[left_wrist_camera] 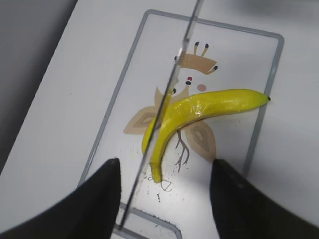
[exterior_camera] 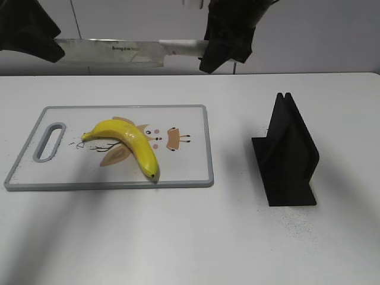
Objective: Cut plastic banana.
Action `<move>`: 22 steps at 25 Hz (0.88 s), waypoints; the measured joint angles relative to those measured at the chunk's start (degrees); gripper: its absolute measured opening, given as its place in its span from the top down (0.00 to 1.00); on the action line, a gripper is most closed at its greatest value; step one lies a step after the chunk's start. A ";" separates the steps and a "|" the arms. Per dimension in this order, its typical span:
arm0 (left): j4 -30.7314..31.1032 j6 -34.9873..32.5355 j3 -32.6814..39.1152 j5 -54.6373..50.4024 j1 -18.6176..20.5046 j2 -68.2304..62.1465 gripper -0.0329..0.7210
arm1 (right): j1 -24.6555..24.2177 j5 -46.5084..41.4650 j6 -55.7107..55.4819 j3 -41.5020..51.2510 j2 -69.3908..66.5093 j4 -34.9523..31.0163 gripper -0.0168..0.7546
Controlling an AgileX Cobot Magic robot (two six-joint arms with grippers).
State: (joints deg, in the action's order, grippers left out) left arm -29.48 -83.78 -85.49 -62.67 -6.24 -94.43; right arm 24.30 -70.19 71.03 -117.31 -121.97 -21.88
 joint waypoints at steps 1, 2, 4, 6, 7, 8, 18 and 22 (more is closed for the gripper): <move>-0.07 -0.43 0.00 0.43 -0.69 -0.59 0.22 | 0.09 0.05 0.20 -0.65 -0.49 -0.72 0.77; -0.20 -0.68 0.00 1.18 -1.47 -1.12 0.22 | 0.09 0.05 0.38 -1.20 -0.95 -1.22 0.77; -0.32 -1.08 0.00 2.60 -2.74 -2.12 0.22 | 0.09 0.05 0.65 -1.53 -1.37 -1.38 0.77; -0.45 -1.14 0.00 3.45 -3.71 -2.94 0.24 | 0.09 0.05 0.68 -1.65 -1.50 -1.31 0.77; -0.45 -1.14 0.00 3.65 -3.92 -3.17 0.25 | 0.09 0.05 0.68 -1.65 -1.50 -1.24 0.77; -0.50 -1.14 0.00 3.70 -3.99 -3.31 0.26 | 0.12 0.05 0.68 -1.70 -1.50 -1.04 0.77; 2.93 -1.14 -0.05 3.99 -3.99 -3.74 0.55 | 0.15 0.00 1.05 -1.82 -2.17 2.03 0.77; 3.24 -1.15 -0.06 4.52 -3.99 -4.92 0.72 | 0.15 -0.18 1.28 -1.82 -2.17 1.97 0.77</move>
State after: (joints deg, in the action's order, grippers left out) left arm -26.24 -84.93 -85.56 -58.15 -10.24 -99.35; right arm 24.46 -70.37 72.31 -119.13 -124.14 -19.90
